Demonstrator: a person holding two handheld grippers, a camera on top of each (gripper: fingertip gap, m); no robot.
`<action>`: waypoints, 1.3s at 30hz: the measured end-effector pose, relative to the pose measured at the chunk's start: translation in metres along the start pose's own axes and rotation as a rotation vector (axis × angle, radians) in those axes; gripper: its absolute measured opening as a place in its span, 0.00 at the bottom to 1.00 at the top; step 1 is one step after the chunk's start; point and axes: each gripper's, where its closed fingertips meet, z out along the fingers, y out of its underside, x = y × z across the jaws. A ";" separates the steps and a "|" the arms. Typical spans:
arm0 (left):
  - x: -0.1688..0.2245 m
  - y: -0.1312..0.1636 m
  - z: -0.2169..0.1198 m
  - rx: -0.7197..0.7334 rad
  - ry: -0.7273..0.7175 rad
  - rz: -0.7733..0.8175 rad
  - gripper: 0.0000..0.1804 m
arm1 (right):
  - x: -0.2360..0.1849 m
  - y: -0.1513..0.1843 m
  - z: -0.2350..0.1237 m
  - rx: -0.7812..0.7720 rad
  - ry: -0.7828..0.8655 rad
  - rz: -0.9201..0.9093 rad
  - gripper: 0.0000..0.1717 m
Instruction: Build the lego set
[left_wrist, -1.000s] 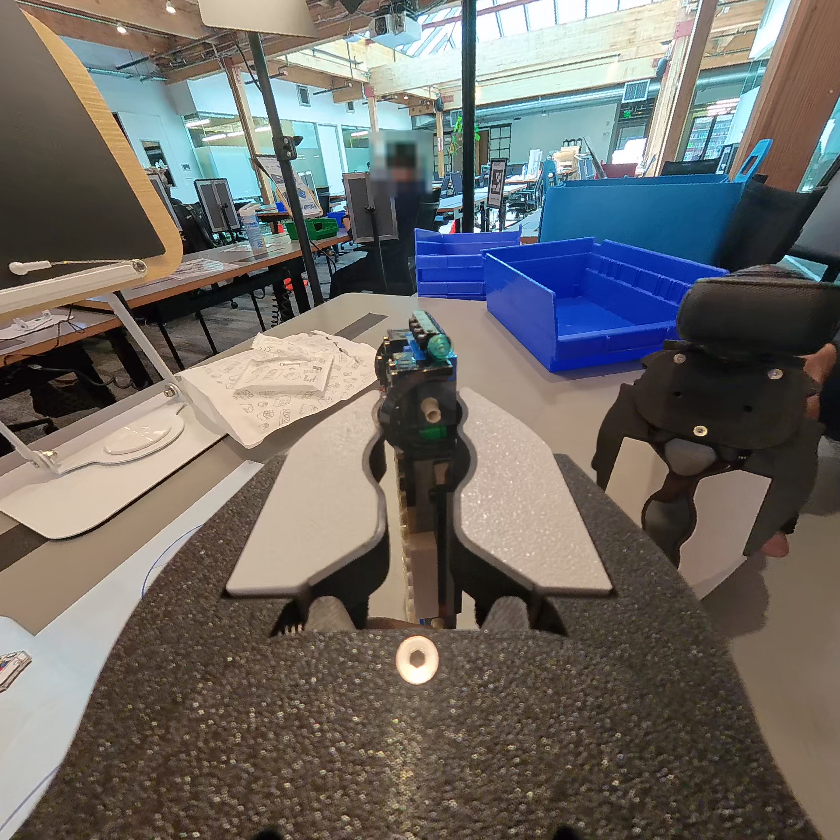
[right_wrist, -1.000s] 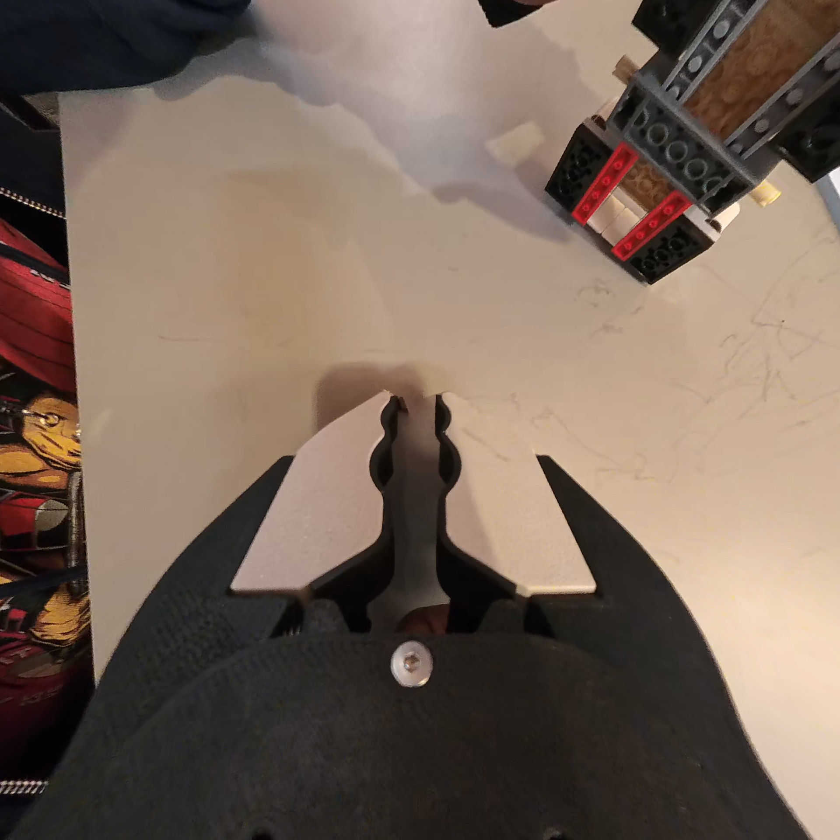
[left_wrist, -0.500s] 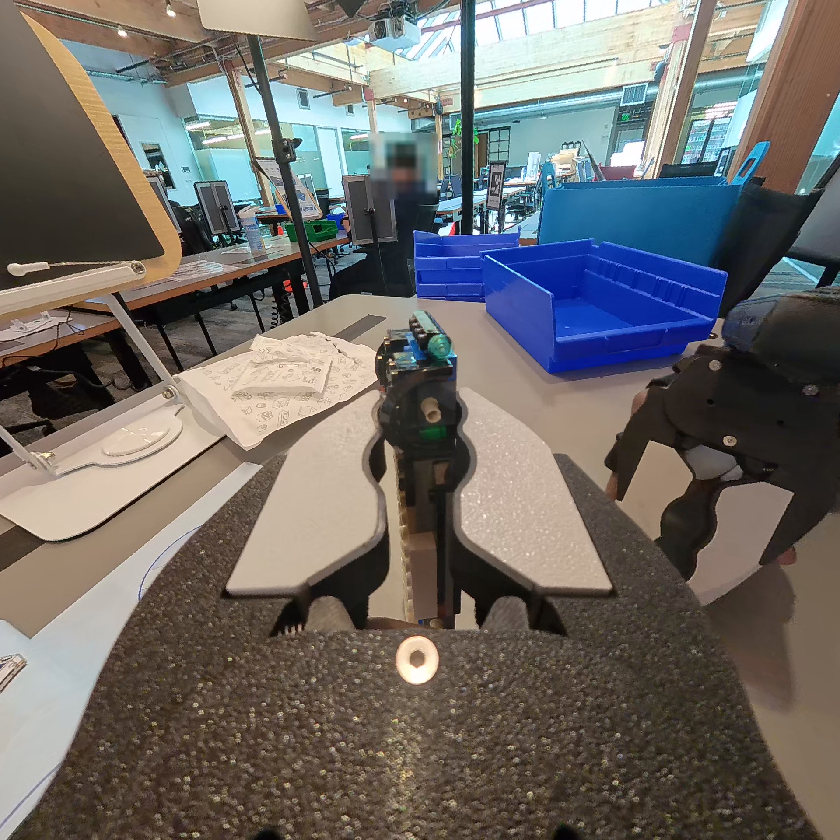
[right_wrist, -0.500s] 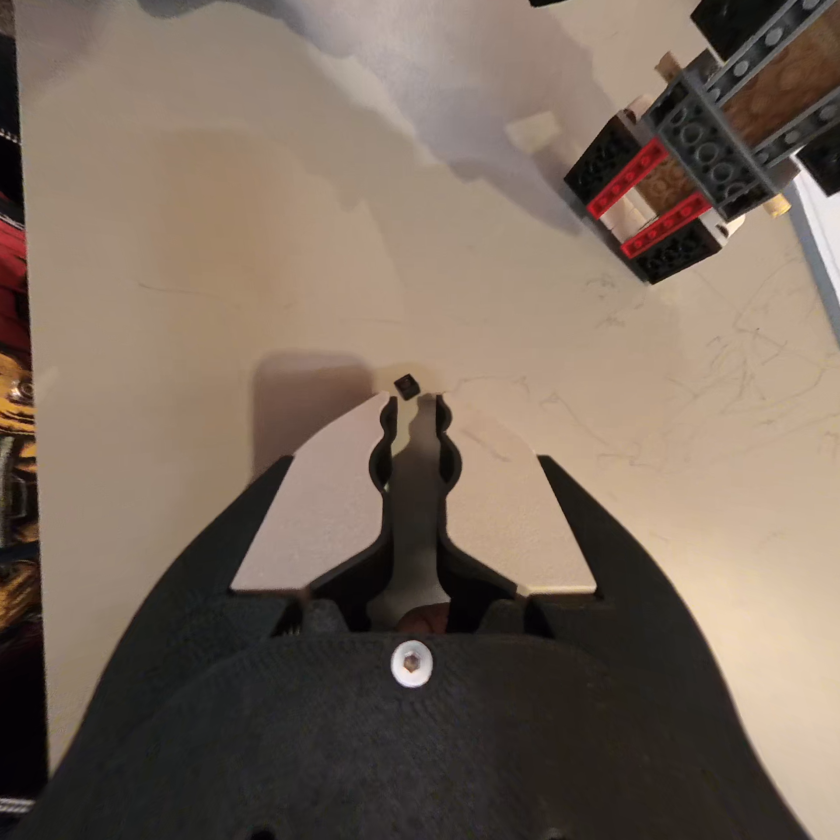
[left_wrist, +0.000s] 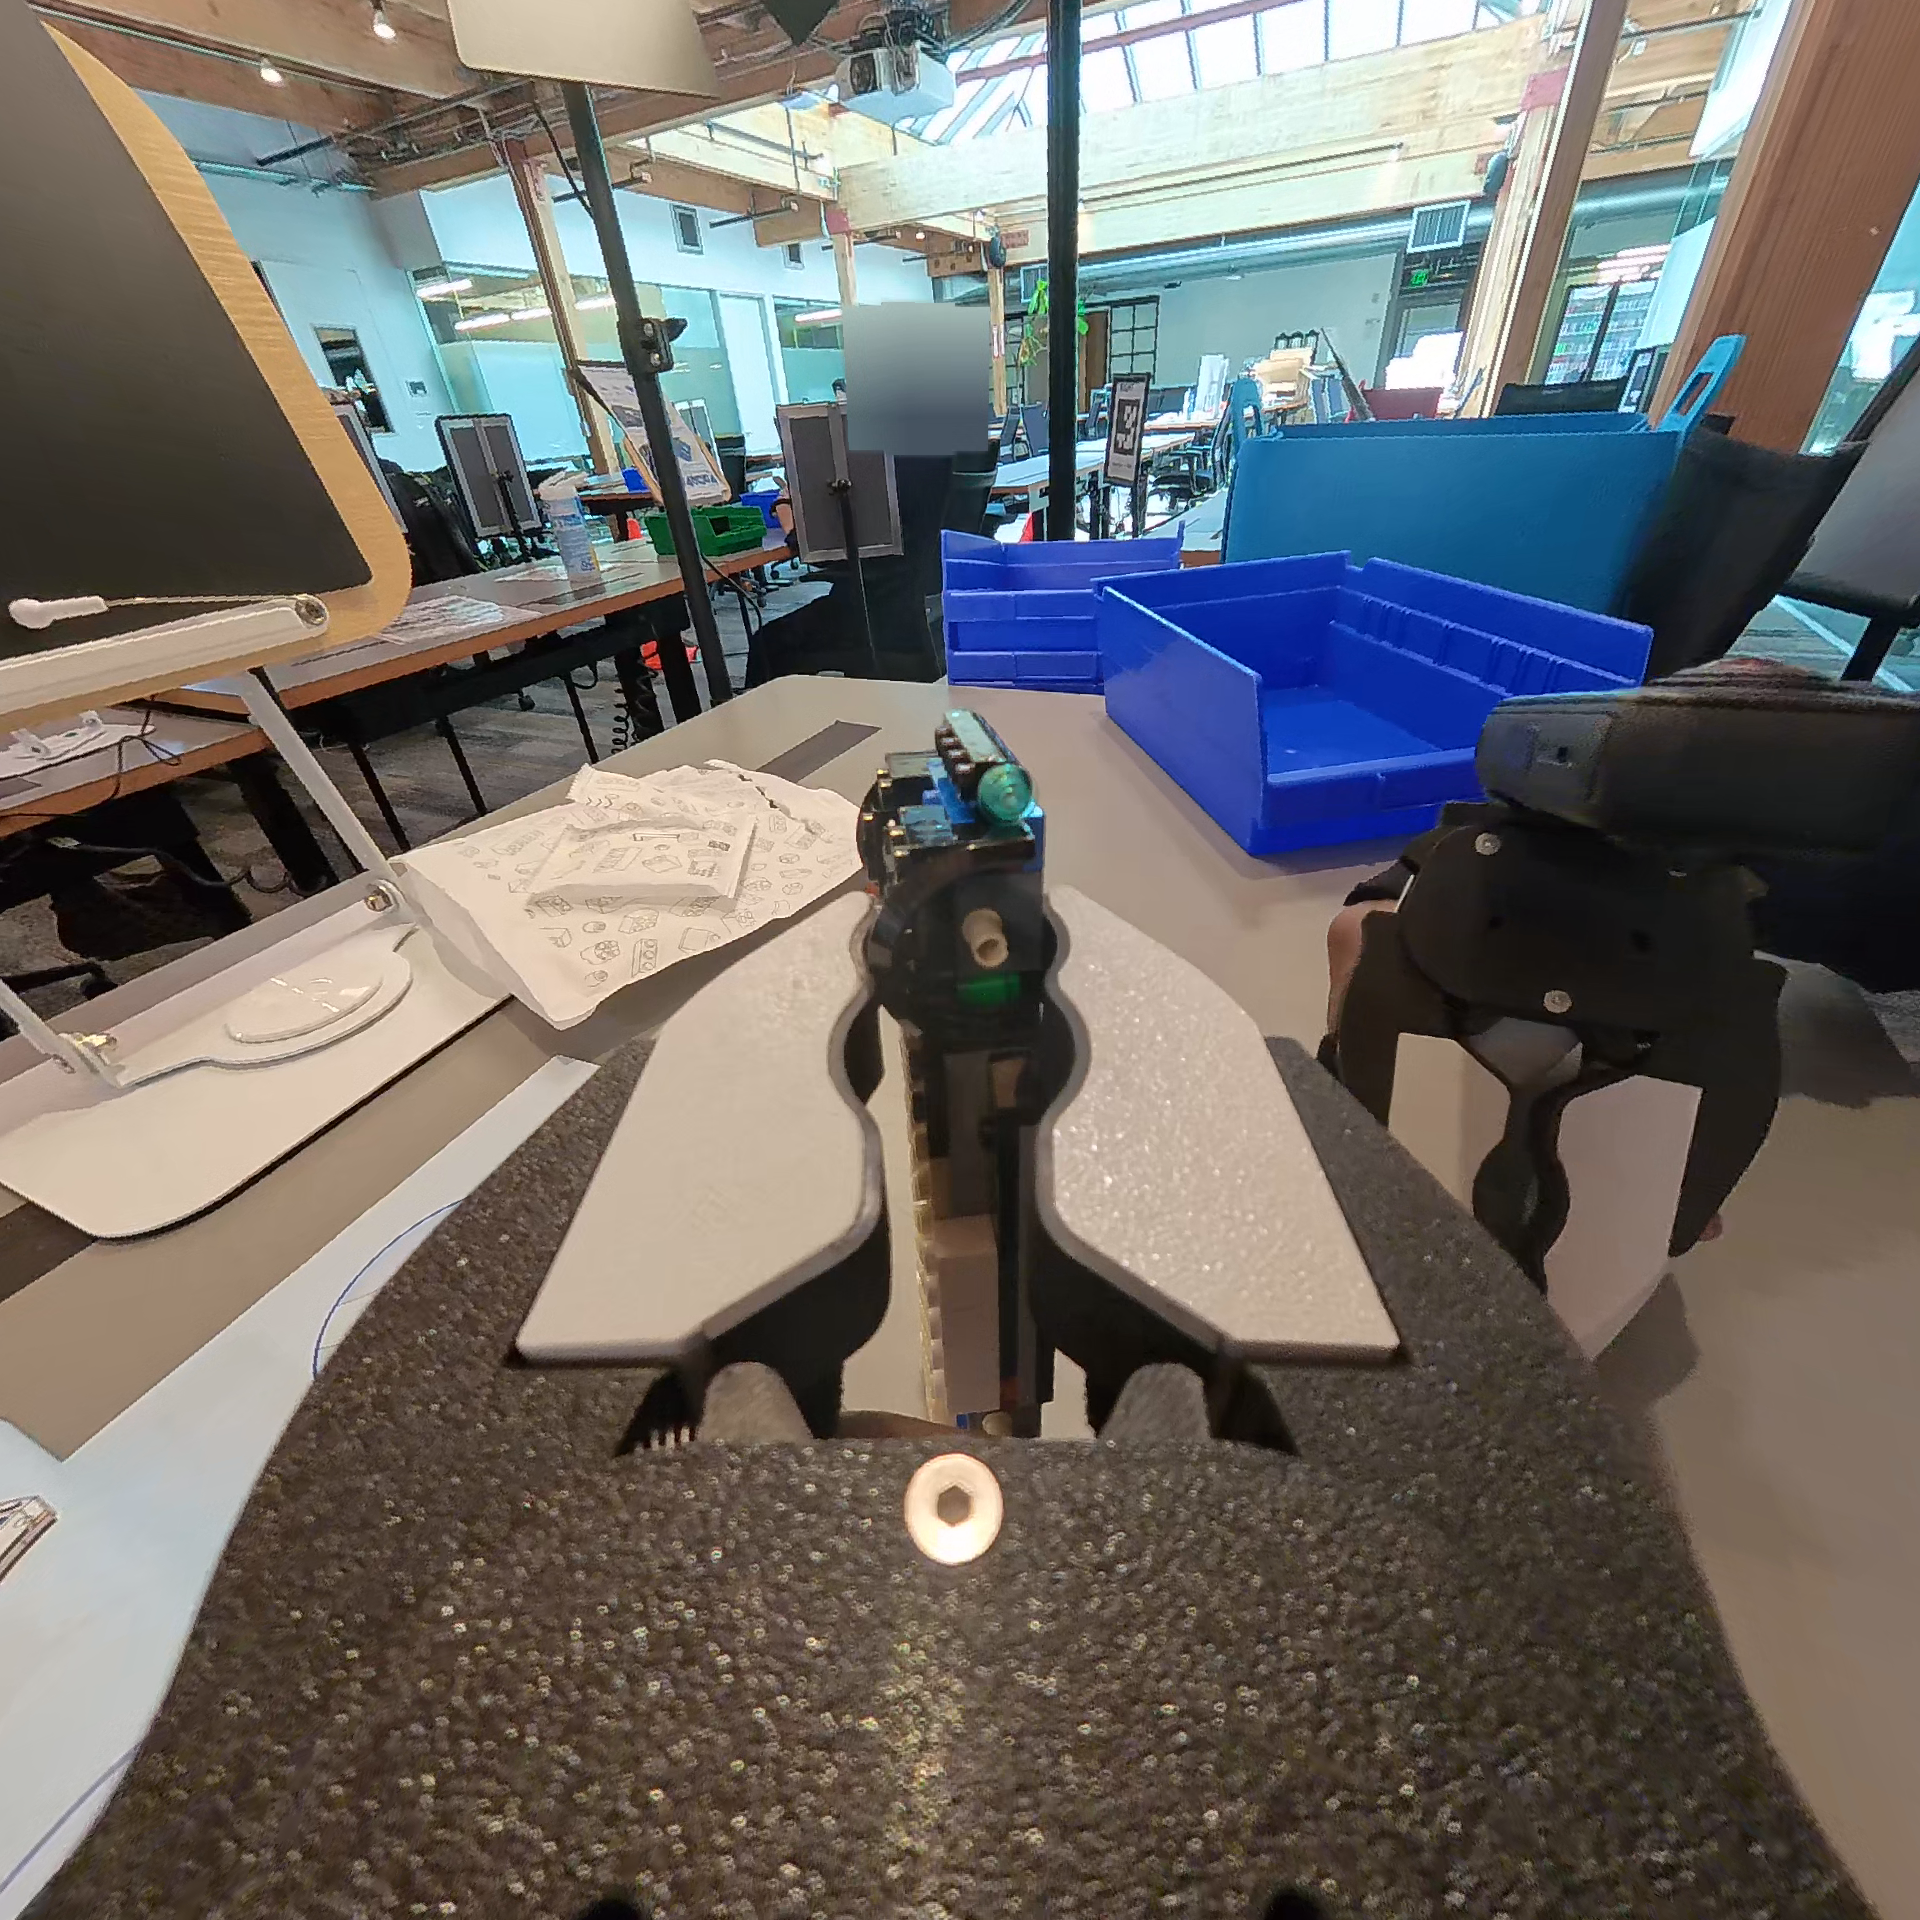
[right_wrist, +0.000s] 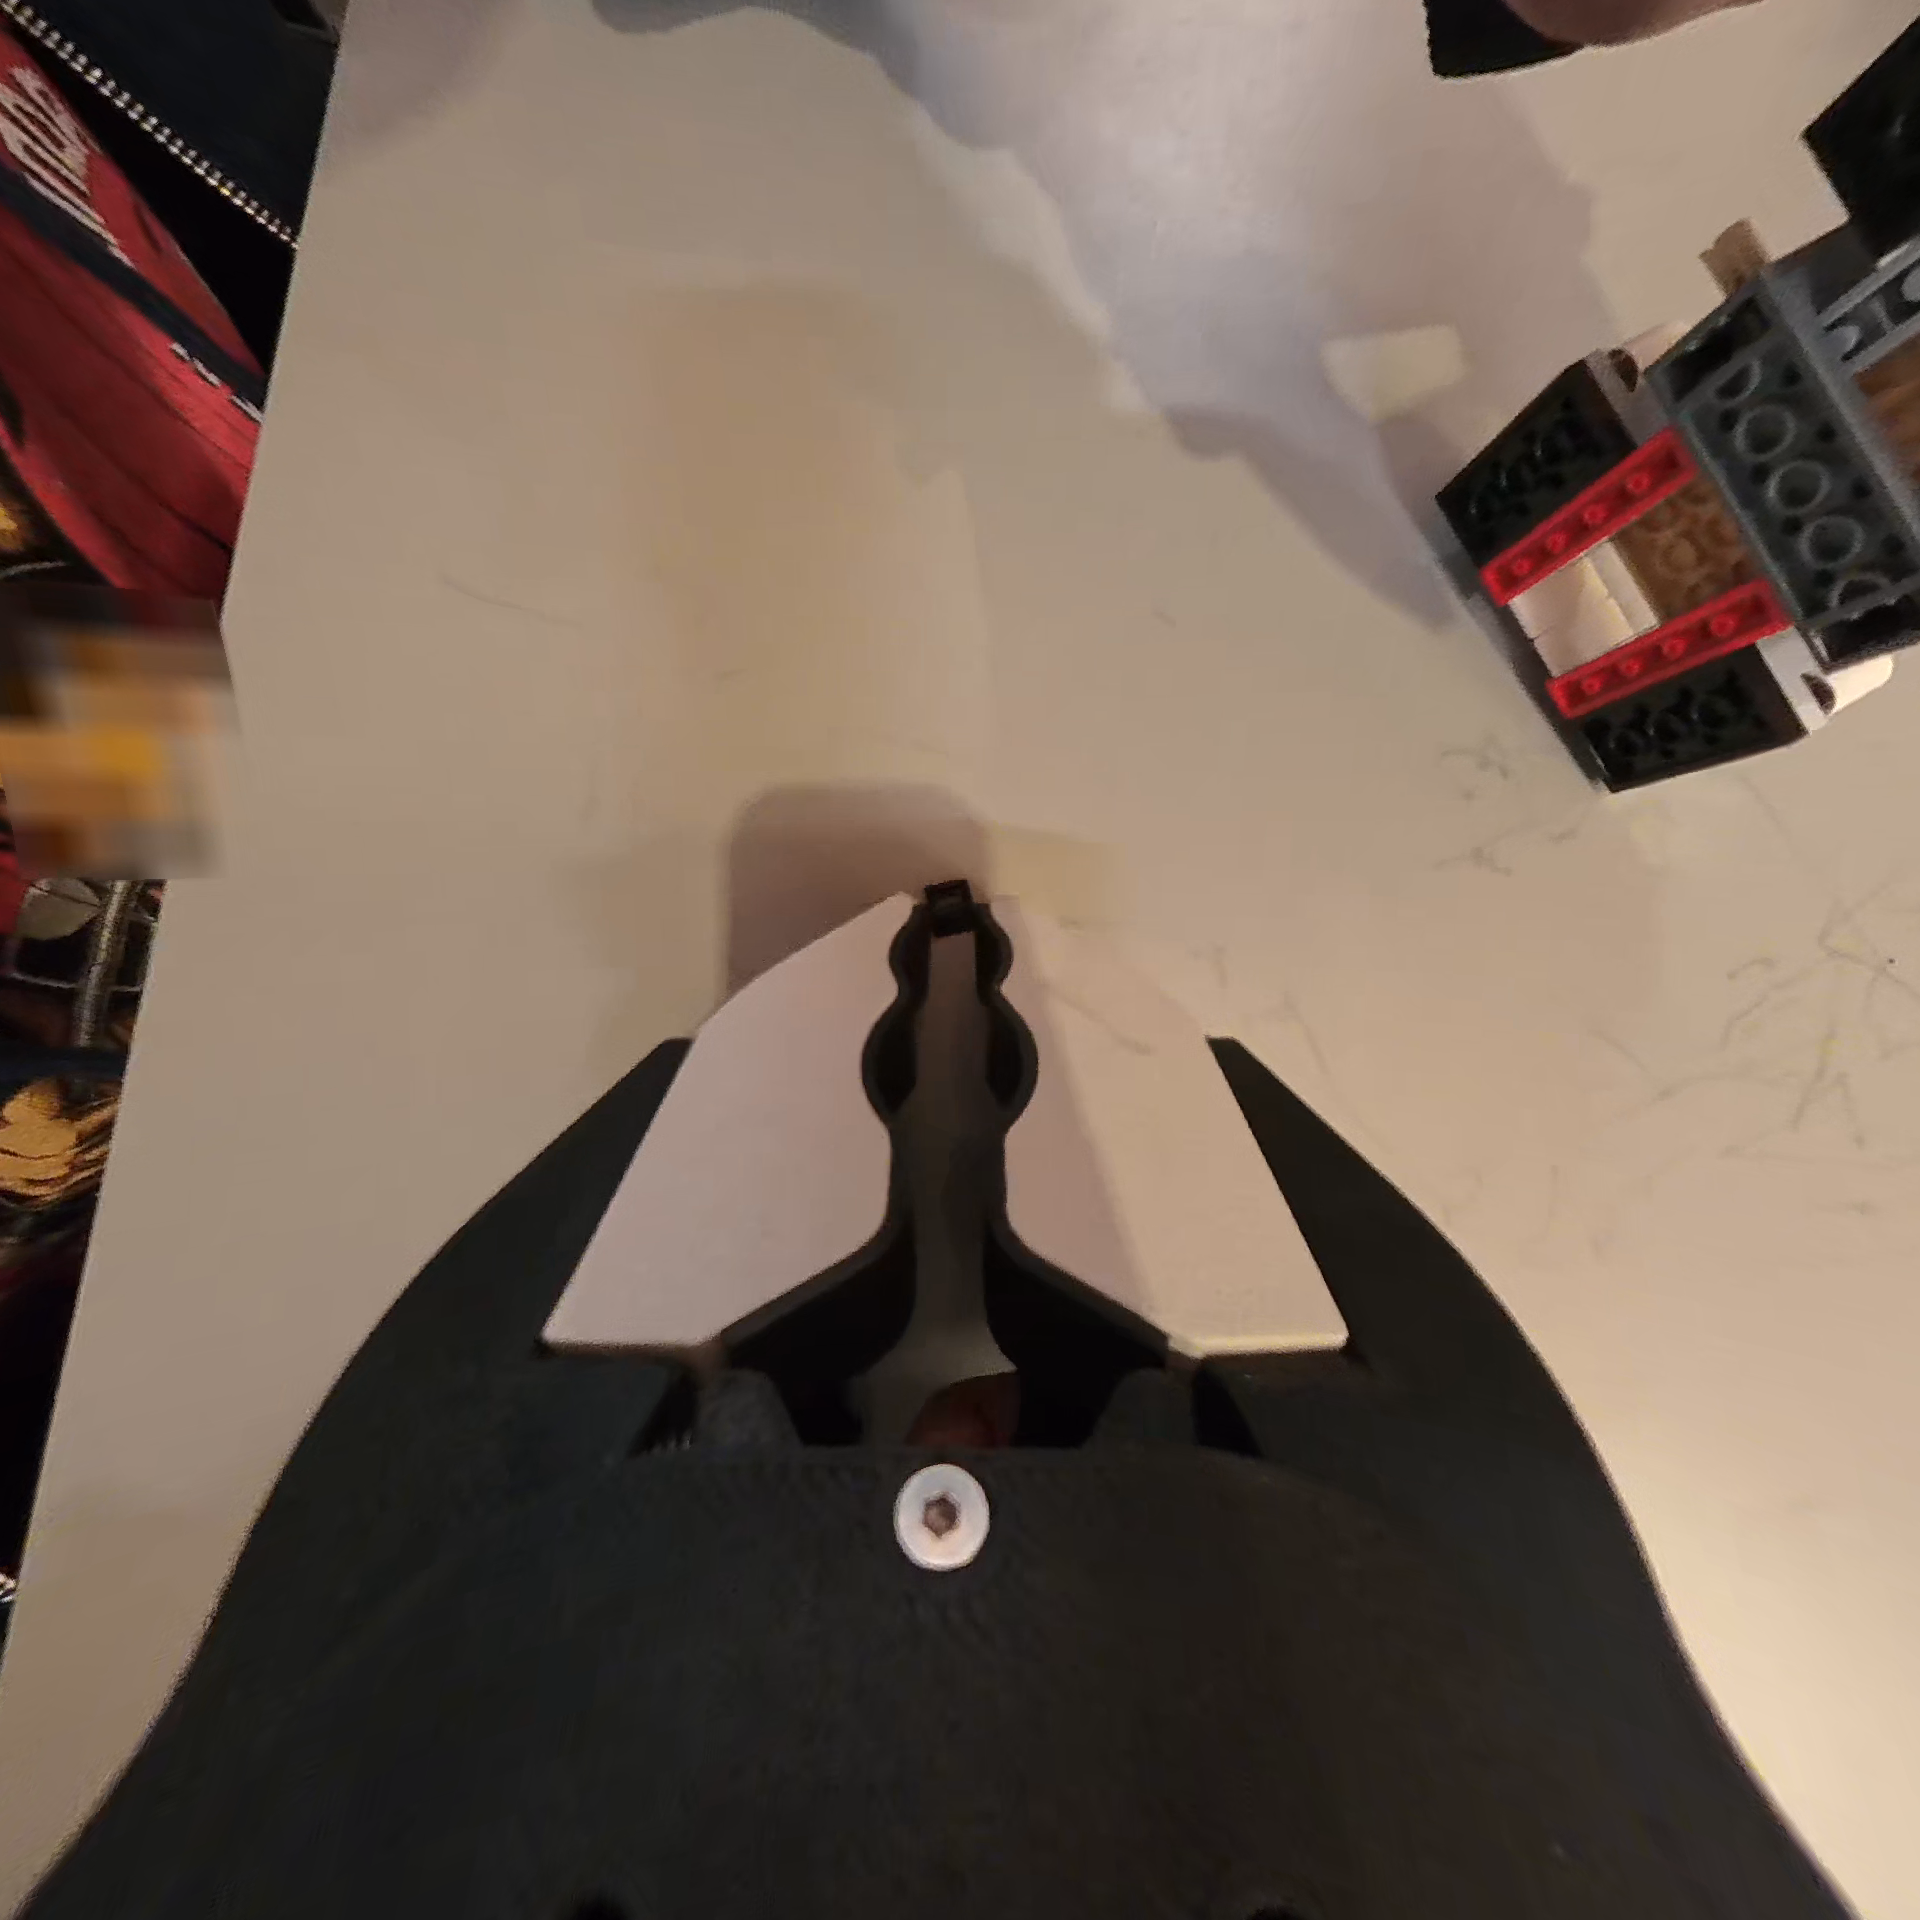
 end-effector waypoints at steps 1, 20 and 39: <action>0.000 0.000 0.000 0.002 0.000 -0.001 0.14 | 0.001 0.000 0.000 -0.005 0.006 -0.008 0.05; 0.026 -0.013 0.000 0.103 0.029 0.178 0.14 | 0.085 -0.091 -0.143 -0.272 0.493 -0.448 0.04; 0.035 -0.013 0.001 0.091 0.059 0.232 0.14 | 0.087 -0.119 -0.141 -0.389 0.433 -0.599 0.05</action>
